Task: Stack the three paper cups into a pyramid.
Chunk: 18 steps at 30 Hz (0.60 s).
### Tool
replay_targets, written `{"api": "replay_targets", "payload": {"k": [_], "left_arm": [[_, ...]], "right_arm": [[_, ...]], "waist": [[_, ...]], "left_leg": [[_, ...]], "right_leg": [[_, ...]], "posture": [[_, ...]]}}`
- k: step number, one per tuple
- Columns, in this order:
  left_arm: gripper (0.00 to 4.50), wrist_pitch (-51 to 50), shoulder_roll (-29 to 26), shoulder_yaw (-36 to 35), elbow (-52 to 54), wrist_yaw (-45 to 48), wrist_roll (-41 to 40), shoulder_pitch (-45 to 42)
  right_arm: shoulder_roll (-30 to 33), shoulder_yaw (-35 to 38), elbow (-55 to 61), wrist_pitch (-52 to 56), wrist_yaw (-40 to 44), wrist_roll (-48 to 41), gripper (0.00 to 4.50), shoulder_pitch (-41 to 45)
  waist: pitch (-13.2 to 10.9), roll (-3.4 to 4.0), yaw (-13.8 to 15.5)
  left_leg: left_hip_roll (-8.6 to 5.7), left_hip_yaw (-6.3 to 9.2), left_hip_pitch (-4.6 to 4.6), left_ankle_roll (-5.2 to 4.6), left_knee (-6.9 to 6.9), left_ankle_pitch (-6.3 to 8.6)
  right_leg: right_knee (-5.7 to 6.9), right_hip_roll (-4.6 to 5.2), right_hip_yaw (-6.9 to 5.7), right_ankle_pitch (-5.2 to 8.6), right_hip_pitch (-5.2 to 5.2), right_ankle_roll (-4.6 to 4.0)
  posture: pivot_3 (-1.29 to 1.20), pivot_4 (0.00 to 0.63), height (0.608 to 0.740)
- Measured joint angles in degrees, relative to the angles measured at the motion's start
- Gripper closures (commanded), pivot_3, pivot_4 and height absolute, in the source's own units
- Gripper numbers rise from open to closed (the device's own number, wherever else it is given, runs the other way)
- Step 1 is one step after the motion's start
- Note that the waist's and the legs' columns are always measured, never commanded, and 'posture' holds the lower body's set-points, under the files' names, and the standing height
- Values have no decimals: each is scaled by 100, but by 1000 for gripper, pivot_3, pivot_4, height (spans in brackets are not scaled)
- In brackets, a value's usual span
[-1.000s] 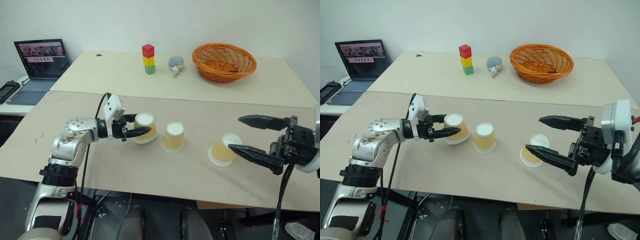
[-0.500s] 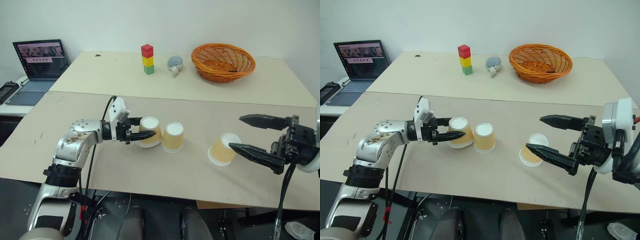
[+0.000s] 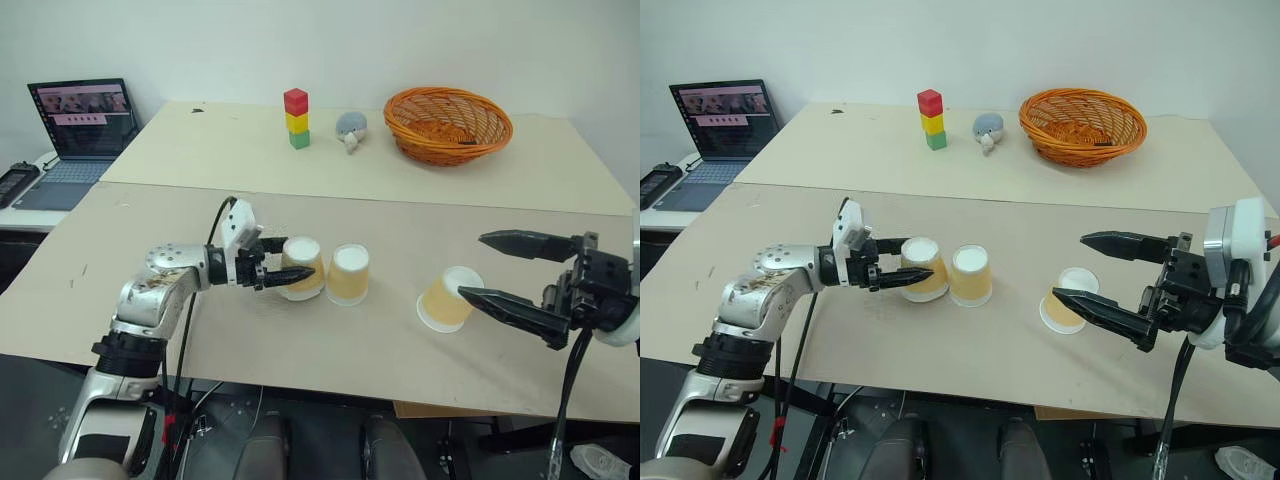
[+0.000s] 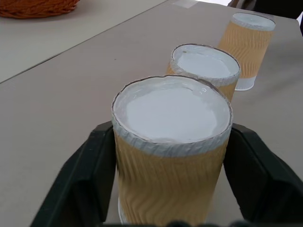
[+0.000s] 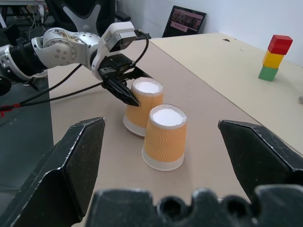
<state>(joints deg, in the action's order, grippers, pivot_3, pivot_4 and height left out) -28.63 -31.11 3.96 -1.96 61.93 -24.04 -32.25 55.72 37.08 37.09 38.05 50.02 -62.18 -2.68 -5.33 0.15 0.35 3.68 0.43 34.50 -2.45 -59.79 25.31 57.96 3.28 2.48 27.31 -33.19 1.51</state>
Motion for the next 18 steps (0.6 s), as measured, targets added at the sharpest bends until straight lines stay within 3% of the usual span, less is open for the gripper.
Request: {"api": "replay_targets", "payload": {"k": [11, 18], "left_arm": [[94, 34, 51, -266, 86, -386, -18, -45], [94, -1319, -40, -1472, 630, -979, -1571, -1182]], "right_arm": [[36, 3, -51, 0, 44, 0, 0, 0], [55, 7, -195, 0, 157, 16, 0, -2]], "waist": [[-2, -2, -2], [-11, -6, 6]], "left_leg": [[2, 0, 1, 0, 0, 0], [-1, 1, 1, 1, -1, -1]], "right_leg": [[2, 0, 0, 0, -2, 0], [3, 3, 1, 2, 1, 4]], "posture": [[0, 150, 638], [0, 150, 638]]}}
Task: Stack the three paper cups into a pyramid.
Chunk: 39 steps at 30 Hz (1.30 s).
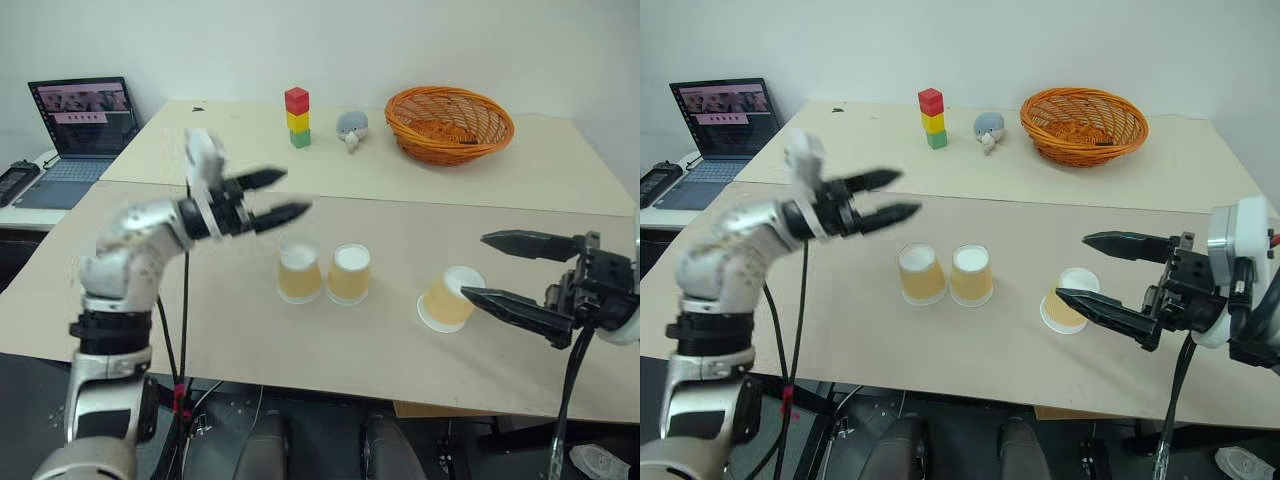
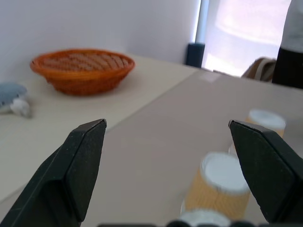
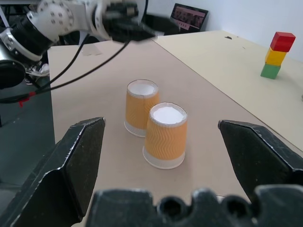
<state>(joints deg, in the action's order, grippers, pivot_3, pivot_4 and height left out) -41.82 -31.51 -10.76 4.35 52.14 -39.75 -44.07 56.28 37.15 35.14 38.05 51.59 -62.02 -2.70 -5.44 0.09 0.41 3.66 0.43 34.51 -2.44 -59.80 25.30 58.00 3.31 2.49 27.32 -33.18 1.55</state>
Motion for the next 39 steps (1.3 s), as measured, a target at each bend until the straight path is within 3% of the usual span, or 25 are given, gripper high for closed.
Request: {"api": "replay_targets", "payload": {"k": [7, 13, 16, 21, 27, 39], "left_arm": [[94, -1522, -215, -790, 611, -594, -1872, -170], [94, -2078, -1240, -731, 1839, 162, -2664, 1276], [94, -1871, -1719, -473, 2456, 680, -2483, 1756], [94, -1094, -1805, 187, 2649, 962, -1587, 2210], [94, -611, -1824, 487, 2620, 1150, -1129, 2282], [94, -220, -1947, 591, 2492, 1352, -756, 2675]], "right_arm": [[-1, -11, -246, -10, 174, 247, 0, -84], [22, -51, -836, -305, 563, 1363, 0, -743], [110, 12, -1302, -575, 807, 1985, 0, -1094], [-147, 17, -1547, -905, 924, 2513, 0, -1415], [-542, -334, -1523, -896, 798, 2502, 0, -1362], [-648, -918, -1408, -549, 514, 2022, 0, -352]], "waist": [[0, 1, -30], [-5, 4, -93], [-4, 8, -41], [-5, 11, -25], [-9, 17, -72], [-14, 21, -101]], "left_leg": [[2, 0, -6, 4, 0, -2], [5, -8, -6, 22, 1, -12], [4, -33, -11, 23, 1, -12], [18, -54, -7, 16, 2, -8], [22, -43, -6, 15, 2, -8], [20, -38, -4, 14, 1, -7]], "right_leg": [[5, -2, 3, 1, 1, 1], [3, -2, 4, 5, -4, -7], [1, -1, 3, 9, 0, -10], [3, -21, 2, 17, -8, -22], [10, -21, 7, 18, -13, -24], [9, -21, 0, 18, -13, -24]], "posture": [[0, 150, 638], [0, 150, 638], [0, 150, 638], [0, 150, 638], [0, 150, 638], [0, 150, 638]]}}
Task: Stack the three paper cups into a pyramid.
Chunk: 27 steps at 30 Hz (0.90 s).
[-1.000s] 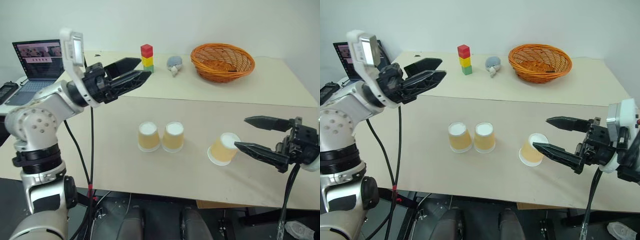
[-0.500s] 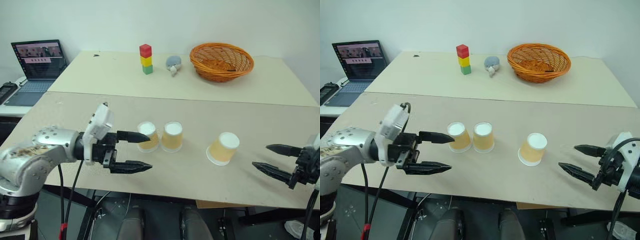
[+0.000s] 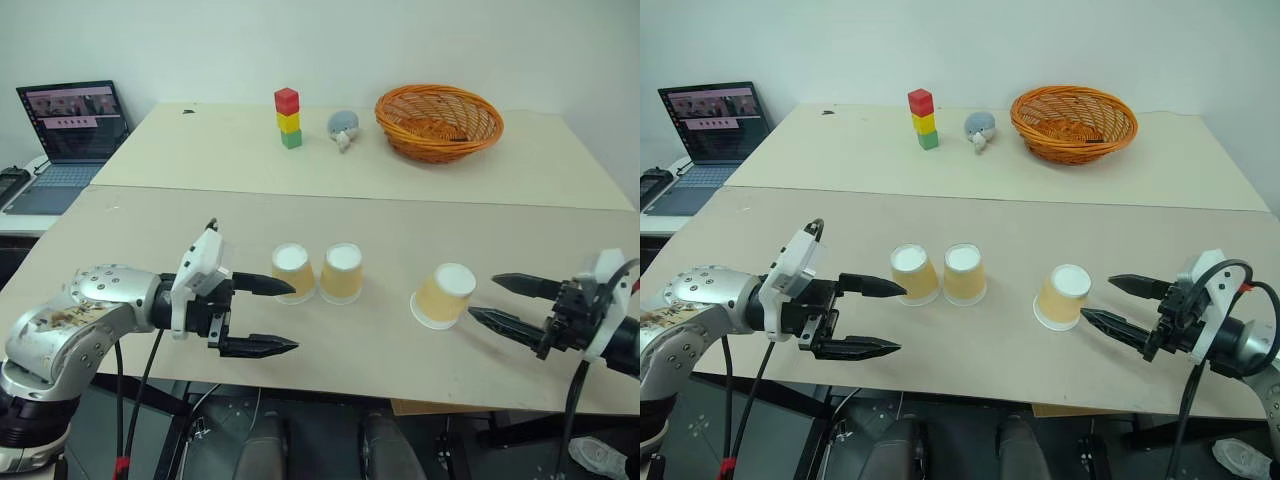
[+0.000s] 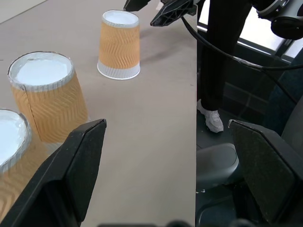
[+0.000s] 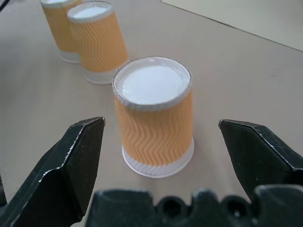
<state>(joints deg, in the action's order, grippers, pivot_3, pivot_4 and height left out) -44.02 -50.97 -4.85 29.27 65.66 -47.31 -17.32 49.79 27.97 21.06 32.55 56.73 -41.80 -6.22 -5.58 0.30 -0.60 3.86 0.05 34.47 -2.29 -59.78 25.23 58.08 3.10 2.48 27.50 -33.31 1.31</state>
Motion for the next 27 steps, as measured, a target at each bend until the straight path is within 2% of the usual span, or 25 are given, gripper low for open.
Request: {"api": "replay_targets", "payload": {"k": [12, 27], "left_arm": [[94, 8, 55, -1, -24, -199, -4, 31], [94, -57, 63, -242, 99, -557, -376, 185]], "right_arm": [[-33, -520, 27, 86, -67, -154, 0, 393], [-228, -1174, -706, -111, 46, 287, 0, 1170]], "waist": [[-1, 1, -11], [-2, 3, -13]], "left_leg": [[0, 12, 0, -1, 0, 0], [-2, 21, -1, -1, 0, 0]], "right_leg": [[1, 0, 0, 0, 0, 0], [2, 3, 1, 0, -1, 0]], "posture": [[0, 150, 638], [0, 150, 638]]}}
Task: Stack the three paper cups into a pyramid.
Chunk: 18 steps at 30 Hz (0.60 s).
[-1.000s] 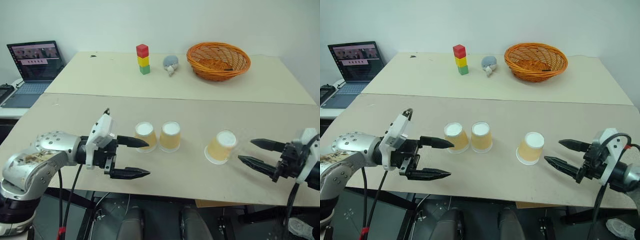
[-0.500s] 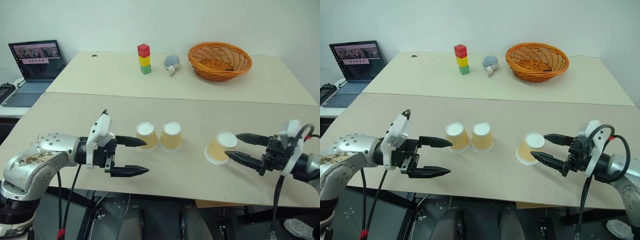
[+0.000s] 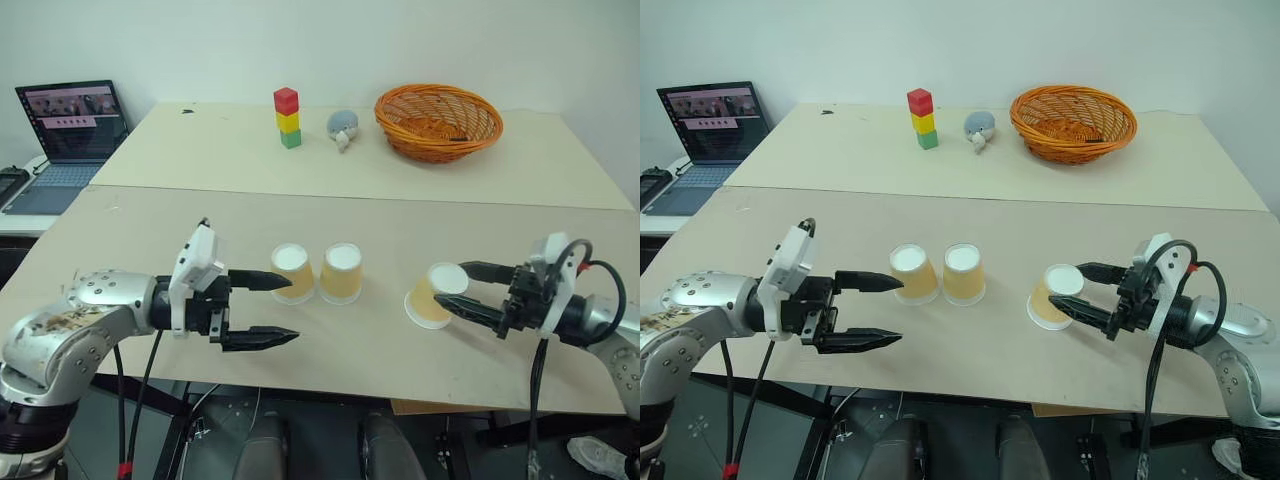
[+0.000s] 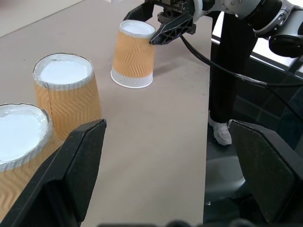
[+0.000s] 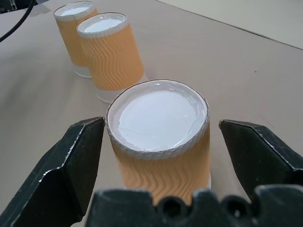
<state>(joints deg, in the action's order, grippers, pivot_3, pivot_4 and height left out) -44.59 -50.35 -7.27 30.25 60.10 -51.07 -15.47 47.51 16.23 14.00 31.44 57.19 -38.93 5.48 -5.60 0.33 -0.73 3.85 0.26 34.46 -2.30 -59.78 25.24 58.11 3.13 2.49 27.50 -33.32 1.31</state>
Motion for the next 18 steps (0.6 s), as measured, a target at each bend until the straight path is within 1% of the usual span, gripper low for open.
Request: {"api": "replay_targets", "payload": {"k": [1, 4, 7, 12, 18], "left_arm": [[94, -4, 0, -29, 34, -29, -26, 21], [0, -26, -3, -74, 60, -94, -92, 87], [0, -66, -3, -203, 143, -213, -199, 227], [0, -209, -129, -792, 115, -446, -497, 351], [0, -286, -346, -1611, -427, -495, -525, 836]], "right_arm": [[-21, -16, -53, -44, 18, 43, 0, 37], [-33, -40, -123, -113, 50, 99, 716, 79], [-33, -72, -185, -135, 138, 159, 1612, 148], [-85, -83, -434, -134, 133, 165, 1612, 458], [-83, -92, -860, -154, 231, 198, 1612, 1092]], "waist": [[0, 0, 0], [0, 0, -1], [0, 1, -5], [-1, 2, -33], [-11, 12, -40]], "left_leg": [[0, 1, 1, 0, 0, 0], [-1, 2, 0, 0, 0, 0], [0, 4, 0, 0, 0, 0], [2, 4, -2, 0, 0, 0], [0, -1, 1, 0, 0, 0]], "right_leg": [[0, 0, 0, 0, 0, 0], [0, 3, 0, 0, 0, 0], [2, 2, 0, 0, 0, 0], [5, 1, 1, 0, -4, 0], [7, 4, 1, 0, -12, 0]], "posture": [[0, 150, 638], [0, 150, 638], [0, 150, 638], [0, 150, 638], [0, 150, 638]]}}
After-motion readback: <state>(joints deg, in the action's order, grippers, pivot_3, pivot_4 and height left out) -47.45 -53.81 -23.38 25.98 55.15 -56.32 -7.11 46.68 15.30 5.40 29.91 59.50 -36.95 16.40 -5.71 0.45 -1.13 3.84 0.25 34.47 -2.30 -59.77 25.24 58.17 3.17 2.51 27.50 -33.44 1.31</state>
